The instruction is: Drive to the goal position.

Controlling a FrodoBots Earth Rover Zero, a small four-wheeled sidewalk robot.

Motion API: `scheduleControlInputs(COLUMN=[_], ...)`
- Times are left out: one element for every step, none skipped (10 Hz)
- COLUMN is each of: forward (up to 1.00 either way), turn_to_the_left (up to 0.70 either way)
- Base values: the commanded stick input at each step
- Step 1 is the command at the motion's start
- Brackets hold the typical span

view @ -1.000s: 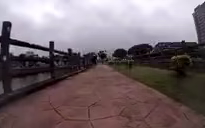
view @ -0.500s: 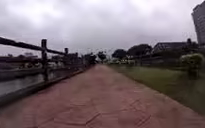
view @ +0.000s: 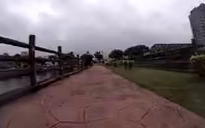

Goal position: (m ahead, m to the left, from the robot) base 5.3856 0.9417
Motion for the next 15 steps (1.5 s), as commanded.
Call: scheduleControlInputs(forward=[1.00,1.00,1.00,1.00,1.00,1.00,1.00,1.00,1.00,1.00,1.00,1.00,1.00,1.00,1.00], turn_to_the_left=[0.00,0.00,0.00,0.00,0.00,0.00,0.00,0.00,0.00,0.00,0.00,0.00,0.00,0.00,0.00])
